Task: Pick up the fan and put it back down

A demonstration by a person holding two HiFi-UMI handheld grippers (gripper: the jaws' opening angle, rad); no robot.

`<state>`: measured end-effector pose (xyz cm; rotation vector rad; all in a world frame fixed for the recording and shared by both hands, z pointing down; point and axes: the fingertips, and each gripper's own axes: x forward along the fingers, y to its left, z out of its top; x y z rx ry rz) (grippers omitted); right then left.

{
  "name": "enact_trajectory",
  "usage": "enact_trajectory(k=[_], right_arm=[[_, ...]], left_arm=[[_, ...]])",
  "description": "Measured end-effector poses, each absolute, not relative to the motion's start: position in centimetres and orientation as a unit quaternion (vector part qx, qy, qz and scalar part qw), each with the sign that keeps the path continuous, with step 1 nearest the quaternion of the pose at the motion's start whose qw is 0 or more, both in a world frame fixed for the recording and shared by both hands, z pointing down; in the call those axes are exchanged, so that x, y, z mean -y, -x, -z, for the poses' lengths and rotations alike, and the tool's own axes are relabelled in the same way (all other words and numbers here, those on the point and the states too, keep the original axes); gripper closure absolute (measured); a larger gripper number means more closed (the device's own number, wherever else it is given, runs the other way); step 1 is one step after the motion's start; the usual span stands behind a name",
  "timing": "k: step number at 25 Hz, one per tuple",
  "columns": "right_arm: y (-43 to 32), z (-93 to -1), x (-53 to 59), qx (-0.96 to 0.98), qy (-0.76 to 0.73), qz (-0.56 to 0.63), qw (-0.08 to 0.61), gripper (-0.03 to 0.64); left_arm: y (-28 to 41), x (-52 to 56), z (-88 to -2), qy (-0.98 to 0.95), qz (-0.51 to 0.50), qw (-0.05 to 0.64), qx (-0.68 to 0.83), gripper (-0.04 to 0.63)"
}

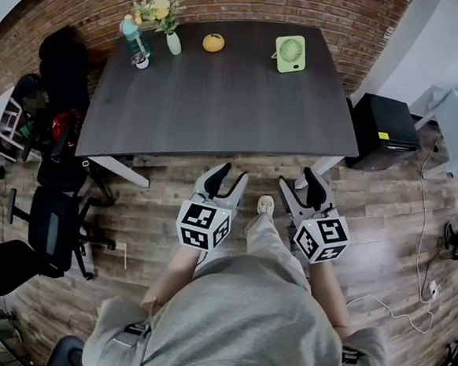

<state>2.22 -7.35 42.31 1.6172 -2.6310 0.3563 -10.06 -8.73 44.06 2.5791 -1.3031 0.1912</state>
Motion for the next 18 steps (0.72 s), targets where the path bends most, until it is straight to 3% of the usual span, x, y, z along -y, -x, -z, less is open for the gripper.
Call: enact_trajectory(k=[18], right_arm=[[-8.7, -41.1, 24.9, 0.857, -0.502, -0.109, 0.031, 0.345]], left_arm=[[4.1, 25.0, -43.7, -0.869, -0.074, 0.139, 0.470, 0.422]])
